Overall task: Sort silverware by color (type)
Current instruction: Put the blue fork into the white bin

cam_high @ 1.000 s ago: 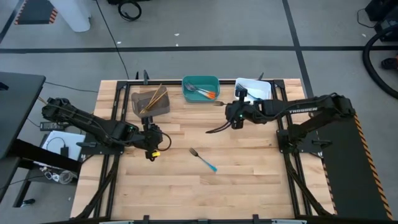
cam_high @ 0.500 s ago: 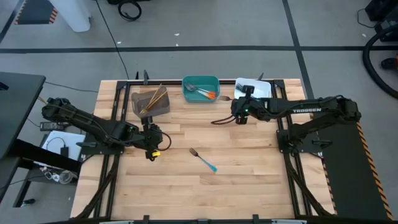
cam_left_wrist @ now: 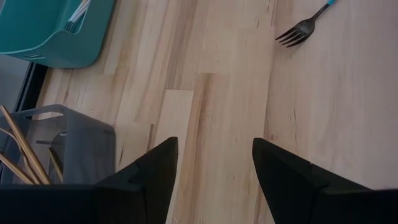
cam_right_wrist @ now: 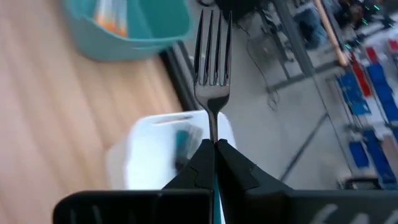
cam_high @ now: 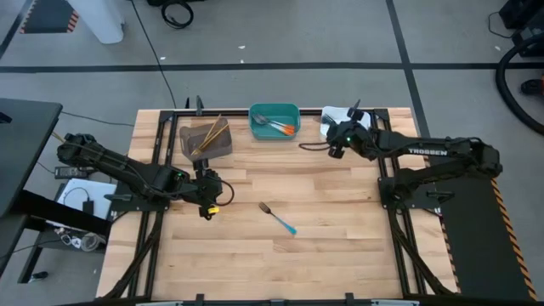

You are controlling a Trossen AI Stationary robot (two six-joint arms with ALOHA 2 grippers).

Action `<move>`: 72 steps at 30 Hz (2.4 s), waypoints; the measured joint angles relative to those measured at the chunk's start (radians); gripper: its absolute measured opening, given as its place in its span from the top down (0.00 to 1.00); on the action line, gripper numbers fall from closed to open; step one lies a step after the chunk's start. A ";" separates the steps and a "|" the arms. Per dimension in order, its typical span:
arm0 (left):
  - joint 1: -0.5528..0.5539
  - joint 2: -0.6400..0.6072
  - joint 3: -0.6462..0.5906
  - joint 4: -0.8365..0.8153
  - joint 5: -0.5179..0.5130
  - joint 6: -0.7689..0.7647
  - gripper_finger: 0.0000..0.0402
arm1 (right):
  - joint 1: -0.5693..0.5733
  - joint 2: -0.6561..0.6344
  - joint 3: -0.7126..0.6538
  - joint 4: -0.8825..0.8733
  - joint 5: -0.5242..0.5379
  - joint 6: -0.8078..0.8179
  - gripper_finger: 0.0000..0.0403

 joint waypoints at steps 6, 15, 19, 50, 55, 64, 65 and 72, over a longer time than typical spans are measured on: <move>0.000 0.000 0.000 0.000 0.000 0.000 0.46 | -0.079 0.010 0.000 0.015 0.025 0.001 0.98; -0.008 0.002 -0.053 0.142 -0.015 0.000 0.46 | -0.183 0.101 0.000 0.017 0.020 -0.002 0.98; -0.036 0.002 -0.109 0.220 -0.015 0.001 0.46 | -0.211 0.134 0.000 0.023 0.009 -0.005 0.98; -0.130 0.003 -0.126 0.245 -0.036 -0.098 0.46 | -0.377 0.183 -0.156 0.289 -0.149 -0.073 0.98; -0.130 0.003 -0.126 0.245 -0.036 -0.097 0.46 | -0.411 0.183 -0.156 0.303 -0.197 -0.090 0.98; -0.130 0.003 -0.126 0.246 -0.035 -0.086 0.46 | -0.483 0.184 -0.156 0.302 -0.300 -0.109 0.98; -0.130 0.003 -0.126 0.246 -0.036 -0.083 0.46 | -0.489 0.184 -0.156 0.302 -0.312 -0.109 0.98; -0.128 0.003 -0.126 0.258 -0.036 -0.068 0.46 | -0.527 0.184 -0.156 0.297 -0.355 -0.112 0.98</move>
